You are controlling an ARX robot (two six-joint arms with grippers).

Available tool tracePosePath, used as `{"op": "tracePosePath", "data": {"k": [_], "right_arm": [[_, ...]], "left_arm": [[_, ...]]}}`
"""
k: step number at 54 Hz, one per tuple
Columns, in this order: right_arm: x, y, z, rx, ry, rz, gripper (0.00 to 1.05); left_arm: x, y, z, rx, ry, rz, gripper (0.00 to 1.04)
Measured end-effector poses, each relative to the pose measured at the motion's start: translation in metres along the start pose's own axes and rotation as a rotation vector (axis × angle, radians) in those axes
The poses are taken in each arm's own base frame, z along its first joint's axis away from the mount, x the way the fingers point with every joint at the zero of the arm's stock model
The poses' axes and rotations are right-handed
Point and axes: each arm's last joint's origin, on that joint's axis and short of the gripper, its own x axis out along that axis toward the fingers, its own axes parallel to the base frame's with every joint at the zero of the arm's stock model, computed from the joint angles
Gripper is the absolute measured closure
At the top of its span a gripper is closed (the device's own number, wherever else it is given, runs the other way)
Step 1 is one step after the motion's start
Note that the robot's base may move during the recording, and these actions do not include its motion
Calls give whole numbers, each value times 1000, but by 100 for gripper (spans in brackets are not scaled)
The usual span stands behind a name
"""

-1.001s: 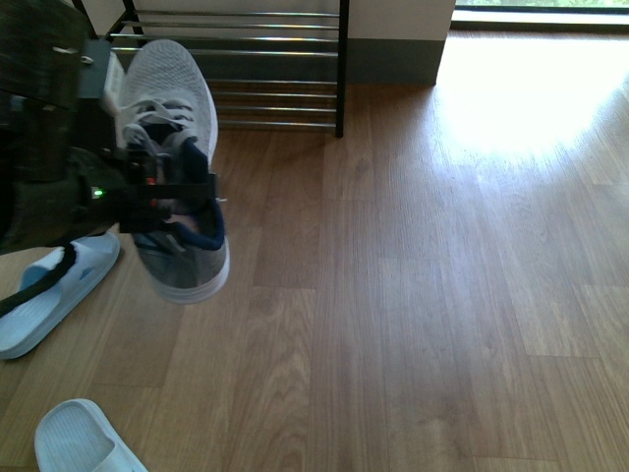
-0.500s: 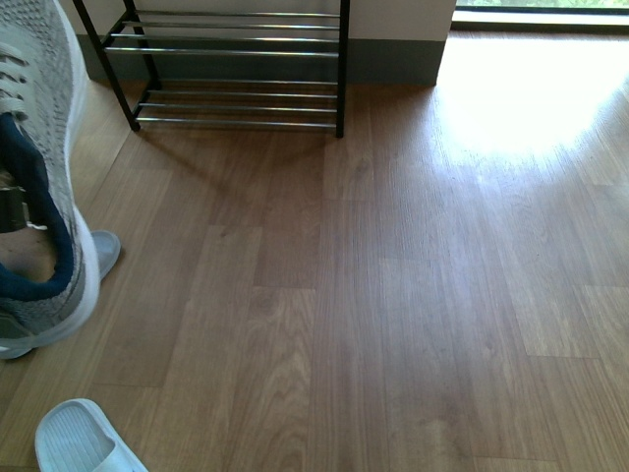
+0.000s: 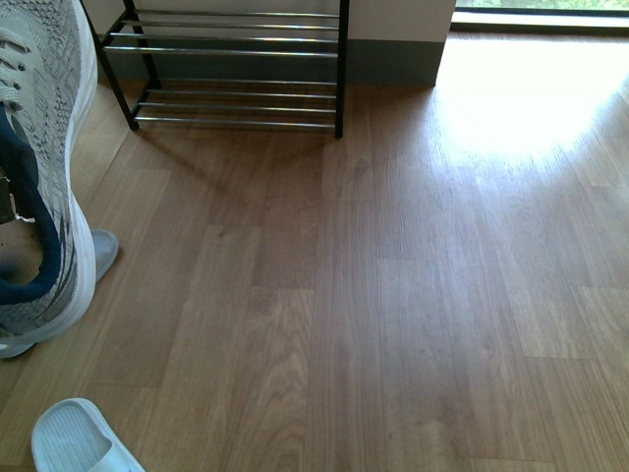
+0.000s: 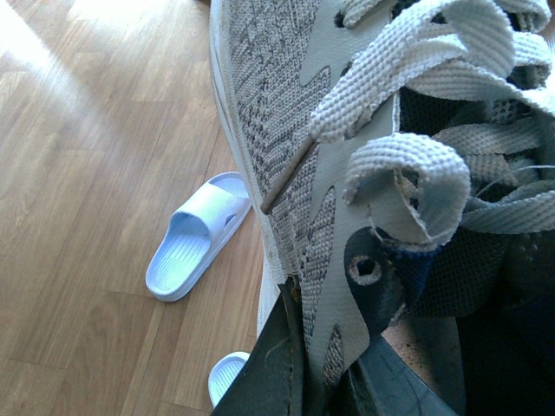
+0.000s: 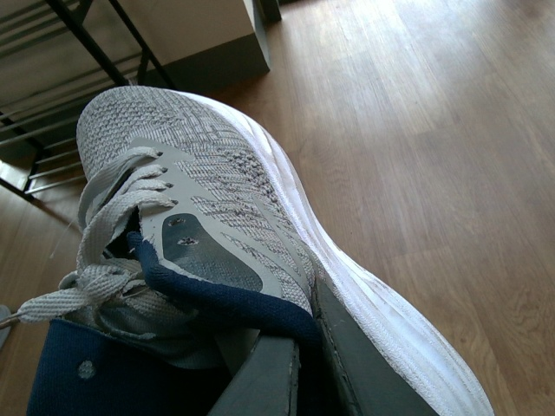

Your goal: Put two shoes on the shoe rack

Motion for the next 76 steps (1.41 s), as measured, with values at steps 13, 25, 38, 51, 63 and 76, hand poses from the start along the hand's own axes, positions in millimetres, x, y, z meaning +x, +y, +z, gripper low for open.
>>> {"op": "tracePosePath", "data": {"k": [13, 25, 38, 51, 63, 76], "right_arm": [[0, 1, 0, -2, -2, 6, 103], [0, 0, 0, -2, -2, 2, 103], [-1, 0, 1, -3, -4, 1, 103], [-1, 0, 0, -1, -4, -12, 103], [-1, 0, 0, 0, -3, -10, 103], [0, 0, 0, 0, -2, -8, 103]], "left_arm": [[0, 0, 0, -1, -1, 4, 102], [0, 0, 0, 1, 0, 0, 102], [0, 0, 0, 1, -1, -1, 102], [-1, -1, 0, 3, -1, -12, 102], [-1, -2, 0, 5, -1, -14, 102], [-1, -1, 0, 5, -2, -6, 102]]}}
